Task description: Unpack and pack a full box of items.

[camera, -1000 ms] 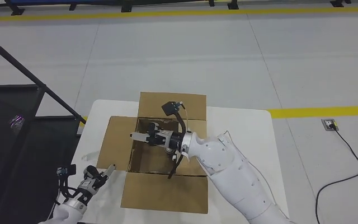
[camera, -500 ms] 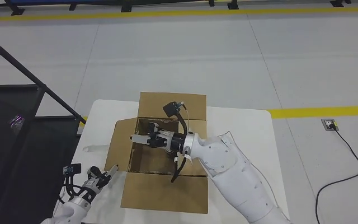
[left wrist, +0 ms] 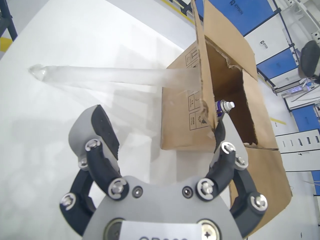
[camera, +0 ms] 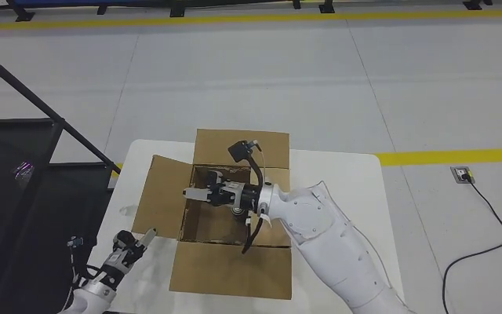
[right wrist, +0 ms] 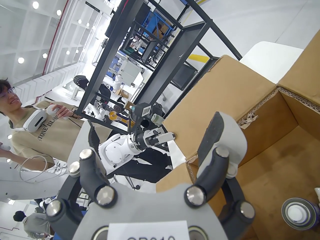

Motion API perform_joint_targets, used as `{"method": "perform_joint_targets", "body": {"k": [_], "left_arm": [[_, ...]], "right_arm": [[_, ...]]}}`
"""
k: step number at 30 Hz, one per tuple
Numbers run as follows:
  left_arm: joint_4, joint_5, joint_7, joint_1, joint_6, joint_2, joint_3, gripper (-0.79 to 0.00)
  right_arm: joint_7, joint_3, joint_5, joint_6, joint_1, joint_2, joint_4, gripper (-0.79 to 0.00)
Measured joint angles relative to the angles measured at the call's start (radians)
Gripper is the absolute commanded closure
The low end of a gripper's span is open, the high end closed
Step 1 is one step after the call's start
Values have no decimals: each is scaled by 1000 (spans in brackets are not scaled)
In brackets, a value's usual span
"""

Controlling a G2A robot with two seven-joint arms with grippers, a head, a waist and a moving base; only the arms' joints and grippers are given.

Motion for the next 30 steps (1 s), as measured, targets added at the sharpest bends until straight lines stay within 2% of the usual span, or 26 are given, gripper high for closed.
{"method": "perform_joint_targets", "body": {"k": [6,15,30], "left_arm": [[-43,-81,-17,48,-46,1,-66,-785],[-110,-157,-114,86,-113,8,-159,-785],[-112,-155,-116,87,-116,8,-160,-785]], "right_arm": [[46,-7,-23,6,6,4,-23,-785],[90,2,-132,57,-68,26,-179,-785],[90,2,-130,56,-66,25,-176,-785]]}}
